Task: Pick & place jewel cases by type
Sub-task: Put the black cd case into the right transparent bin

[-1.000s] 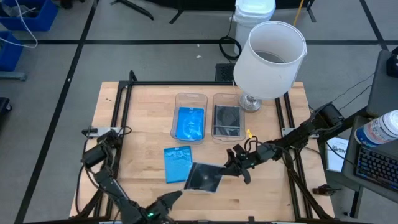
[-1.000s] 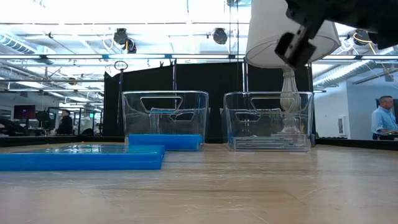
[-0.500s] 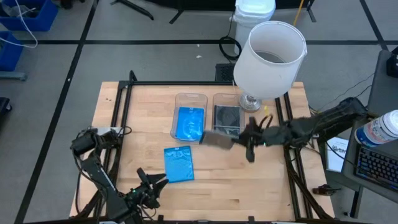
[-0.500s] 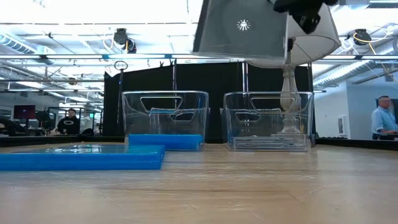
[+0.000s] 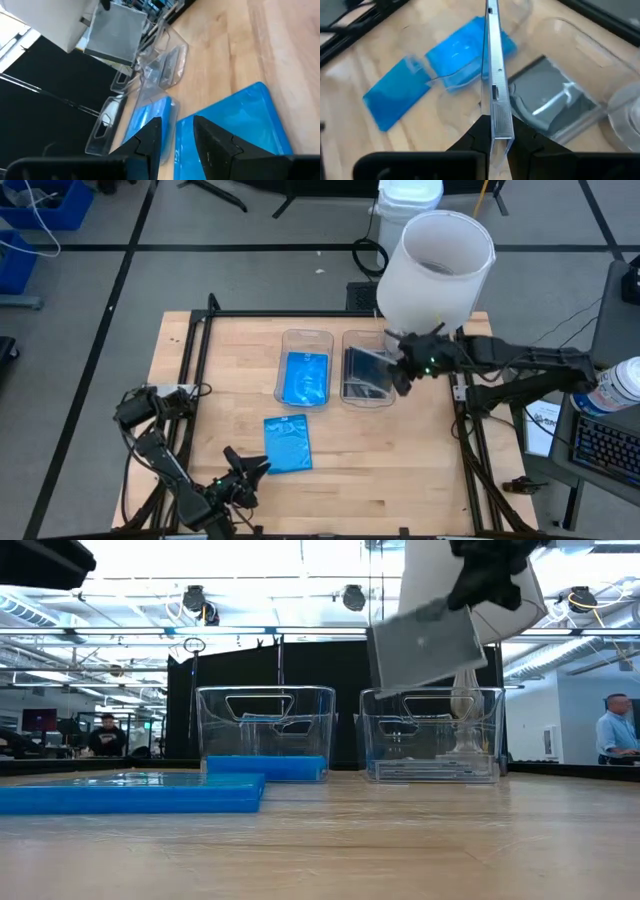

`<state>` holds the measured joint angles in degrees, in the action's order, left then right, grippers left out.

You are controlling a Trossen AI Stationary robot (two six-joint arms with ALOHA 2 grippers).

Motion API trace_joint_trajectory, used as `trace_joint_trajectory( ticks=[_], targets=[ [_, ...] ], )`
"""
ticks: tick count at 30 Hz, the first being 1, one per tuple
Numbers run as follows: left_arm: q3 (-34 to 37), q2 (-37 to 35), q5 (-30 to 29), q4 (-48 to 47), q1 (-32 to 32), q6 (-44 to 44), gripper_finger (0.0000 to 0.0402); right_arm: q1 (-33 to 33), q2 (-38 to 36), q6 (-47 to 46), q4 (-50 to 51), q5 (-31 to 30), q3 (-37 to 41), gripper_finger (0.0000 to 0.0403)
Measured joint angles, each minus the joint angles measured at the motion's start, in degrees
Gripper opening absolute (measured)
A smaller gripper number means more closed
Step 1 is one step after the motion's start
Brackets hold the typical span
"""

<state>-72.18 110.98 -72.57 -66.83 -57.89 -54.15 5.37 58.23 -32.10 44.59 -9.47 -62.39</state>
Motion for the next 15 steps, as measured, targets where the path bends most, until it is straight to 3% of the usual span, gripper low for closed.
trace_joint_trajectory(
  ticks=[8,15],
  targets=[
    [0.0,0.0,0.74,0.04,-0.76,-0.16,0.0115,10.87,5.14,-3.4,1.08,10.0,0.07,0.0028],
    [0.02,0.0,2.44,0.02,-1.48,-0.13,0.0115,13.31,13.64,-4.29,-0.95,14.27,0.09,0.0028]
  ],
)
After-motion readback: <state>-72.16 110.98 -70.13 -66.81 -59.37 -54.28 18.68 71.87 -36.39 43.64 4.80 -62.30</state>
